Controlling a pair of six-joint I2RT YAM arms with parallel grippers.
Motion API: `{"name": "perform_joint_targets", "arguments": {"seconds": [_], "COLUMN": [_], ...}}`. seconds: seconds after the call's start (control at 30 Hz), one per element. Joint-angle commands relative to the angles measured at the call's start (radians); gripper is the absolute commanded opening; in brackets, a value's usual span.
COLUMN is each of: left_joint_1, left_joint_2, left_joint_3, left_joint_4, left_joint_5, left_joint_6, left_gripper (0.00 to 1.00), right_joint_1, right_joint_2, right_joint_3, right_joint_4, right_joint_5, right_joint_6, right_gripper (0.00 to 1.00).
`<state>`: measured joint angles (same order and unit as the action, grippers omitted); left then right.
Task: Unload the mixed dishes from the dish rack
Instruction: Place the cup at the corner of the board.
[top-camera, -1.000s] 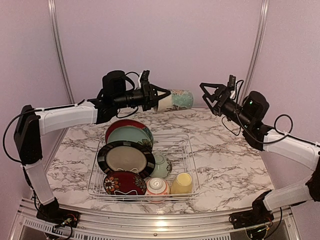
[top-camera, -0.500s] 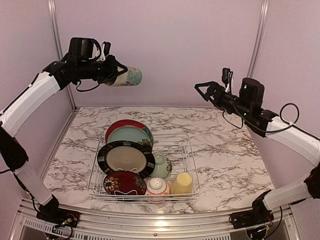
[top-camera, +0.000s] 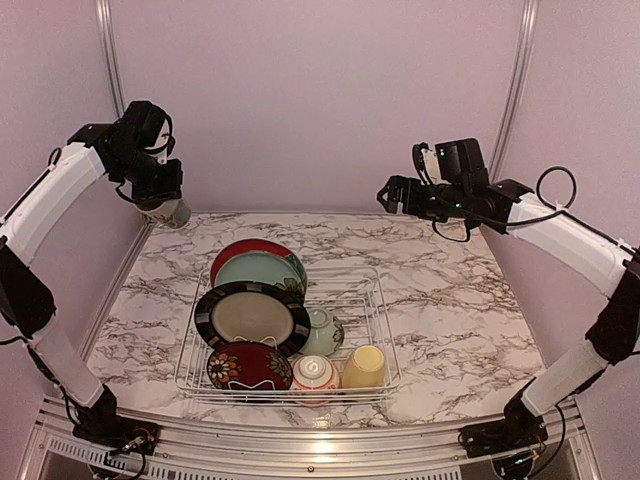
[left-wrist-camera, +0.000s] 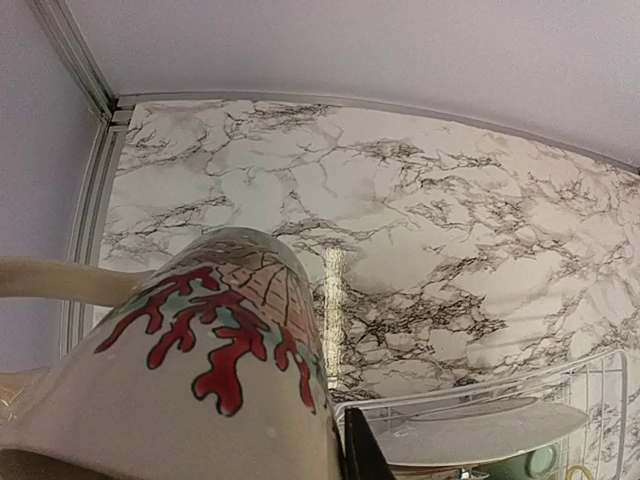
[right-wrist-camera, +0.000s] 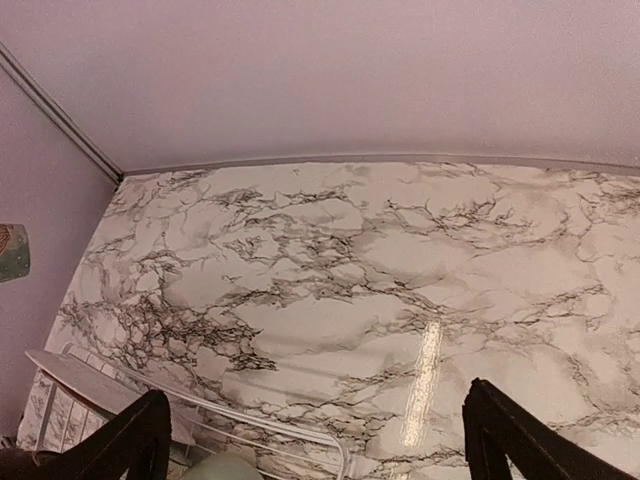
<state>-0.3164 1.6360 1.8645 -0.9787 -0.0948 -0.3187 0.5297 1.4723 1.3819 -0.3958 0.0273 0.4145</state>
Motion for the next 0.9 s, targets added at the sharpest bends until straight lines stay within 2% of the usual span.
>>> {"name": "perform_joint_targets", "arguments": {"seconds": [0.0,0.2,0.4,0.87], "left_joint_1": [0.026,0.096,0.130,0.154], "left_joint_2": [0.012,0.110,0.243,0.455], "left_joint_3": [-0.064,-0.092,-0.049,0.105], "left_joint_4": [-0.032,-0.040,-0.050,-0.082], "left_joint_5": [-0.072,0.008,-0.004,-0.074], "left_joint_6": [0.073,0.131,0.153,0.162], "left_gripper": [0.00,0.00,0.00,0.00], "right_joint_1": [0.029,0.029,0.040,0.054], "right_joint_2": [0.059,0.108,0.143,0.072], "right_joint_3": [0.075,0.086,0.115,0.068], "right_joint_4": [-0.233,-0.295,-0.356,-0.307], "right_joint_5": [0.181,0.209,0.232,0.244], "right_joint_6": [-0.050,-0.042,-0.063,-0.123], "right_gripper": [0.98,0.98,0.99,0.99]}}
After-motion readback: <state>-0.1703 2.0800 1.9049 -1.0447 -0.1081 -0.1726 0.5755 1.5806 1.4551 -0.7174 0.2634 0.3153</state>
